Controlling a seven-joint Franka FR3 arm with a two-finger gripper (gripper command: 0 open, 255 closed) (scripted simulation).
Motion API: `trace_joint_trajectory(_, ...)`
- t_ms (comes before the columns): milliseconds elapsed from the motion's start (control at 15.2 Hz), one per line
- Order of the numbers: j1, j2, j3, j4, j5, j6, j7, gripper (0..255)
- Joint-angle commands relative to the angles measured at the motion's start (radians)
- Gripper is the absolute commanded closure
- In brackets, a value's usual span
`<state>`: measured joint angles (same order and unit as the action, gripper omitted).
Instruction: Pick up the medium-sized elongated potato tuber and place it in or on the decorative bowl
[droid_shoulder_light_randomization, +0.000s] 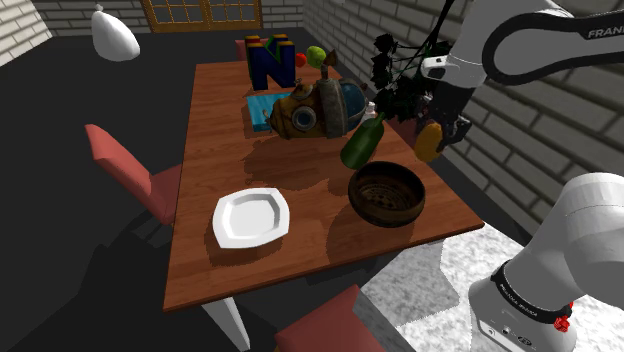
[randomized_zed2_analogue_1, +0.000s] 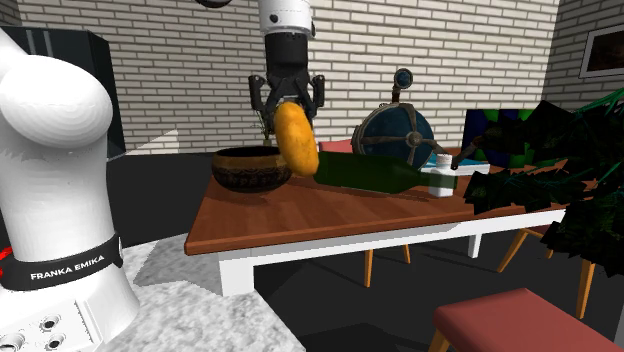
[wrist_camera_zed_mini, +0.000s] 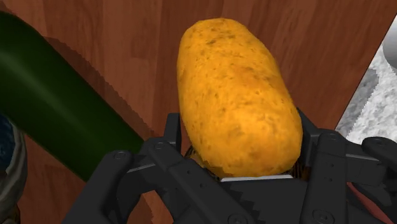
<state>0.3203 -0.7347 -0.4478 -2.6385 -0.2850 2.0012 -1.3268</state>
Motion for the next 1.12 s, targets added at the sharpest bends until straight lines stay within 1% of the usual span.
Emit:
trace_joint_trajectory(0, 0.002, -0.007, 0.007, 0.025, 0.006, -0.032, -0.001, 255)
trace_joint_trajectory(528, 0.01, -0.022, 0.034, 0.114, 0.027, -0.136, -0.002, 255)
trace_joint_trajectory(1056, 0.103, 0.004, 0.205, 0.101, 0.136, -0.116, 0.195, 255)
